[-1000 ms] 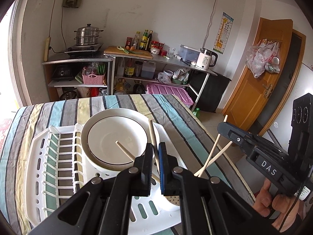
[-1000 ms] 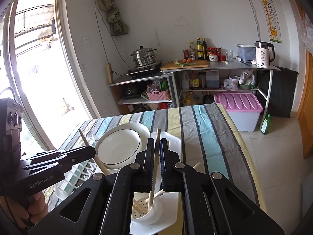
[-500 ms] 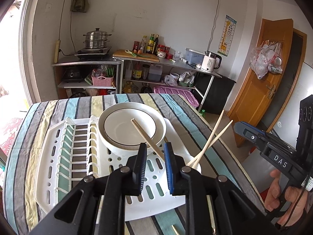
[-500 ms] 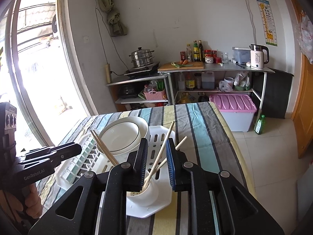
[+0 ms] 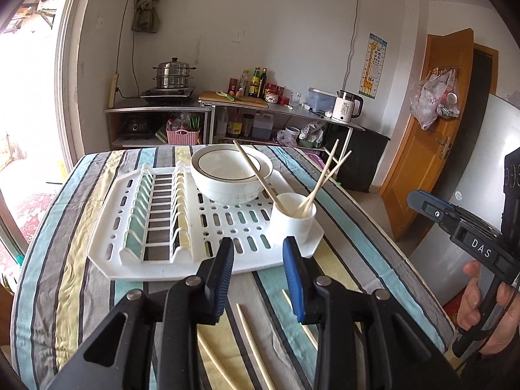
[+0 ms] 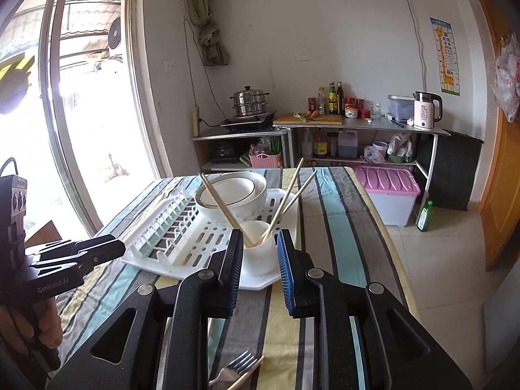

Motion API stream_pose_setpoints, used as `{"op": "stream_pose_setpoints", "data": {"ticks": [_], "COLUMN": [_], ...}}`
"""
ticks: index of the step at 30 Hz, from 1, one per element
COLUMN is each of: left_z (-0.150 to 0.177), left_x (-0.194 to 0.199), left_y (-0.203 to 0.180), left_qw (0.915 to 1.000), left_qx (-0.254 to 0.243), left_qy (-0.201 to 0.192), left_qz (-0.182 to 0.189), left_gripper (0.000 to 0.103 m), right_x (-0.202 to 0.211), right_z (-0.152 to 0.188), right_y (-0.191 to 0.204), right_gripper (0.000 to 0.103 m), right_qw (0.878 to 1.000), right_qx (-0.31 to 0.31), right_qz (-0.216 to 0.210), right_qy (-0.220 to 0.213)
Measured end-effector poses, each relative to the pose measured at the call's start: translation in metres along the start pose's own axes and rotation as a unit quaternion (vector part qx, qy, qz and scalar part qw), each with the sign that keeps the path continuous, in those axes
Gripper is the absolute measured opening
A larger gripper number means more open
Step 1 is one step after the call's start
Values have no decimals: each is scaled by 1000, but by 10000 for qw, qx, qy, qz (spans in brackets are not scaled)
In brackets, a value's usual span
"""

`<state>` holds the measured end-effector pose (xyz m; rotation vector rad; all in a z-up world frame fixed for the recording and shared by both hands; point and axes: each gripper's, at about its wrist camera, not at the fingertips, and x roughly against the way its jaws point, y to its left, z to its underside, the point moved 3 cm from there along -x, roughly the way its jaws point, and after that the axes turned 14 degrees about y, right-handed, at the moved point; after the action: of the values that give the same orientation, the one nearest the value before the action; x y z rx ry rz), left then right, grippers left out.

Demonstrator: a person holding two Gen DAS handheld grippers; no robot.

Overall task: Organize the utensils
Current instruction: 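Open the left tool to drop its chopstick into the cup while the right tool releases its chopstick, then move both open tools back down to the chopsticks on the cloth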

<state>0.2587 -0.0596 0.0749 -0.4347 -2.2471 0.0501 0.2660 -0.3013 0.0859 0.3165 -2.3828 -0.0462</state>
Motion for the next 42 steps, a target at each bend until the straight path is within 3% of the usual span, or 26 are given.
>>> {"op": "stream_pose_setpoints", "data": {"ticks": [11,21,31,42], "left_z": [67,112,140,141], "left_x": [35,53,46,33], "left_y": [-2,10,25,34], "left_qw": [9997,9989,9977,9966], "left_qx": [100,322,504,631], "left_qy": [-187,-175,128,308], "left_qz": [-142,-300,-426,-433], "left_gripper": [36,36,36,36], "right_x": [23,33,25,7], "right_z": [56,96,117,119], "right_y": [15,17,21,16], "right_gripper": [22,24,25,25], "right_qw": [9999,9991,9972,9950], "right_qx": [-3,-207,-260,-383], "right_qz": [79,-214,-395,-385], "right_qy": [120,296,585,836]}}
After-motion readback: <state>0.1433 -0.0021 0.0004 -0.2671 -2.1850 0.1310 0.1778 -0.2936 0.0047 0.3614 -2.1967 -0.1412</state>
